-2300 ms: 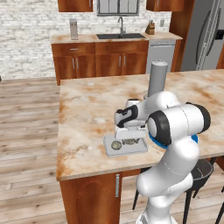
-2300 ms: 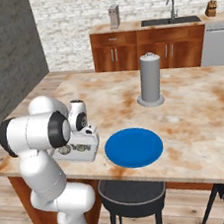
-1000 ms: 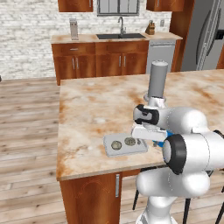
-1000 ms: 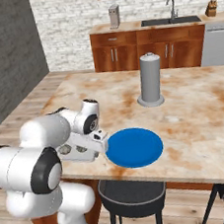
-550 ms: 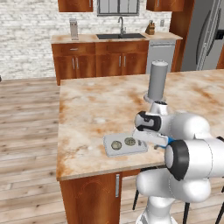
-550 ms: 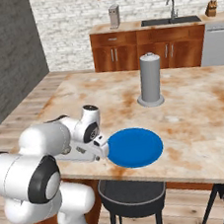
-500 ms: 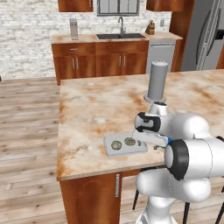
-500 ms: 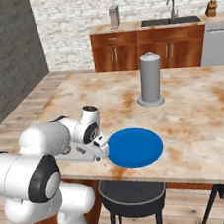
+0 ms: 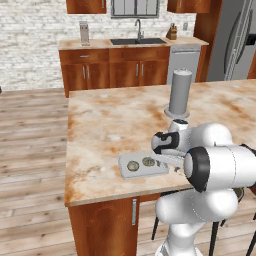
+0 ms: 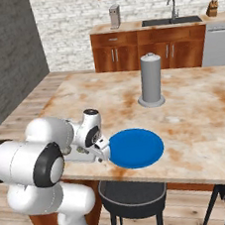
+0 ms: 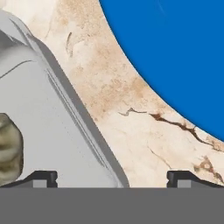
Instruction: Place two dumplings into each of the tupperware containers and then place the containers in the fridge.
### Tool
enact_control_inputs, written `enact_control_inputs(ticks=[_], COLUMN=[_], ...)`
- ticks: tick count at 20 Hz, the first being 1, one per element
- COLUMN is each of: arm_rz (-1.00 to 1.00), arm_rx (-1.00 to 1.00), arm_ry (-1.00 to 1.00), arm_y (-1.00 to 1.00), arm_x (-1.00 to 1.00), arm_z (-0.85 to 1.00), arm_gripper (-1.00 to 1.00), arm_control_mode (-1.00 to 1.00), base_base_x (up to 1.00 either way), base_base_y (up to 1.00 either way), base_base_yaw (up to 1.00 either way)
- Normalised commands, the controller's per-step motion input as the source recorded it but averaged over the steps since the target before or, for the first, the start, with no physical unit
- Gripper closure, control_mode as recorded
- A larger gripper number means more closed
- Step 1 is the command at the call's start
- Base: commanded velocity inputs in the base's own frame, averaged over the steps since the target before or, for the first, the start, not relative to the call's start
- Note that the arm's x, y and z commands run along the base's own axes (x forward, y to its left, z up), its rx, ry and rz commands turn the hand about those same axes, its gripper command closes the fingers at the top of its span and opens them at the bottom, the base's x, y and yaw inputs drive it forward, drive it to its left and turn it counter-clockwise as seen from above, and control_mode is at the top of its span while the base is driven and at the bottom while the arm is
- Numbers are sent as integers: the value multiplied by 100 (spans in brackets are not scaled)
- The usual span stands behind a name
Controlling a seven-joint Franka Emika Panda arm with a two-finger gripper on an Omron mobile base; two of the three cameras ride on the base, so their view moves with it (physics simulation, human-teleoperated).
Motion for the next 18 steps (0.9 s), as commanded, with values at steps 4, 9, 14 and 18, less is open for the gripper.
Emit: enact_control_inputs(ticks=[4,9,14,18], arm_rz=[-6,-1,0,0], arm_rx=[0,0,0,0], arm_ry=[4,5,1,0], arm_y=[-3,0,0,1], arm_x=[17,16,3,-2], arm_z=[-22,-25,-26,-15], arm_gripper=[-100,-100,-100,100], arm_control_mode=[-100,-100,-100,-100], base_base_x=[0,0,0,0], base_base_y=[0,0,0,0], base_base_yaw=[0,0,0,0])
